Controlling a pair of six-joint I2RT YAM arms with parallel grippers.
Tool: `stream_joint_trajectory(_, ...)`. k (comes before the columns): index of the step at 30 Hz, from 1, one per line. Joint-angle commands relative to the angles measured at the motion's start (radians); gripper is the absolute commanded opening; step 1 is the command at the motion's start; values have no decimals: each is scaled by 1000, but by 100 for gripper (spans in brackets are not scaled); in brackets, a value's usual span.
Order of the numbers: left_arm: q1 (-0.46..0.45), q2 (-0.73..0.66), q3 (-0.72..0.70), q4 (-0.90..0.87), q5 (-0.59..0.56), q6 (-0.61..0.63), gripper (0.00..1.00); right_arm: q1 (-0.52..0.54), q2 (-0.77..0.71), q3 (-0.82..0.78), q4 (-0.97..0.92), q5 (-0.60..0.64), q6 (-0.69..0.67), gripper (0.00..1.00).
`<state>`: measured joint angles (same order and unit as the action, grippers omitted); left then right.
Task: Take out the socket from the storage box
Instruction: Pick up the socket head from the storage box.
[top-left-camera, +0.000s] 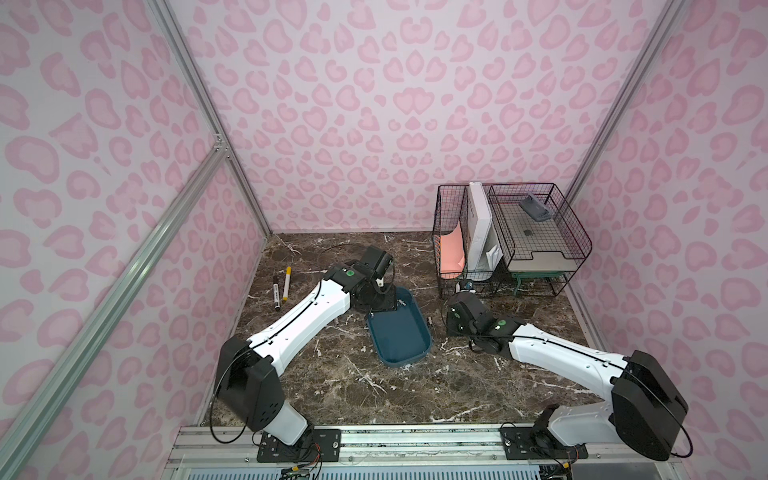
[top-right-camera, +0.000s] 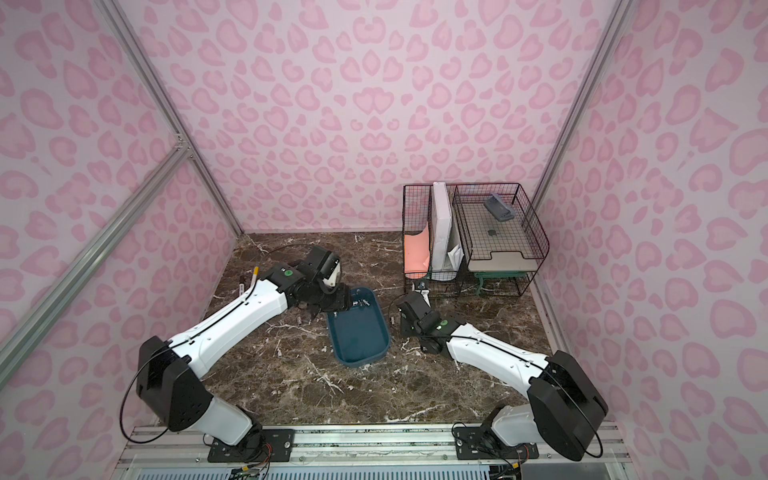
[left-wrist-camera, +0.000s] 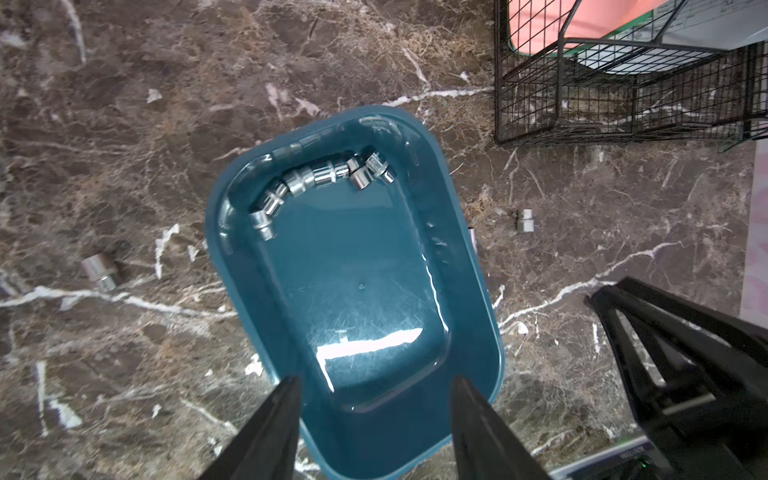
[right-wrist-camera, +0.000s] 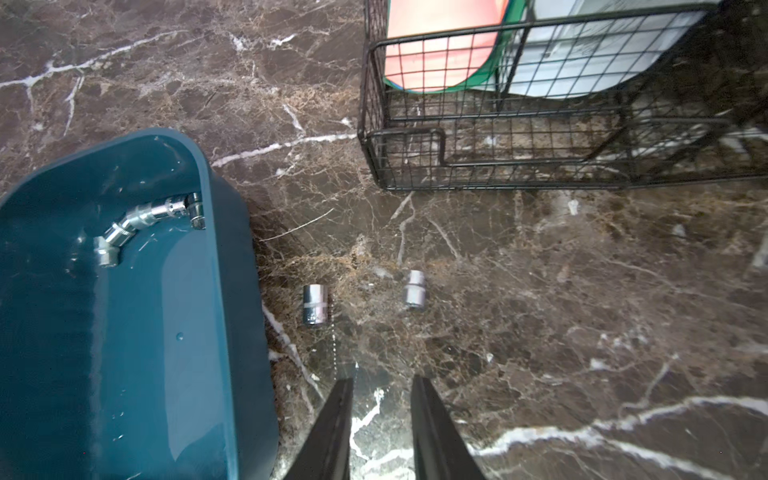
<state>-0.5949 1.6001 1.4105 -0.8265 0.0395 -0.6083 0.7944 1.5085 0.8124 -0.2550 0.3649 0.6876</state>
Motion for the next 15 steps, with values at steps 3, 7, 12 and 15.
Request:
stream_joint_trajectory(3, -13, 149, 95, 19, -33, -42, 59, 8, -57, -54, 97, 68, 20, 30)
stream_joint_trajectory(7, -14, 259, 140, 49, -65, -65, 57, 5, -83, -88, 129, 73, 28, 30)
stream_joint_trajectory(12, -13, 358, 178, 56, -108, -95, 51, -8, -109, -122, 170, 43, 14, 30)
stream_joint_trajectory(15, -14, 404, 192, 56, -128, -97, 45, -19, -111, -135, 185, 22, 14, 30)
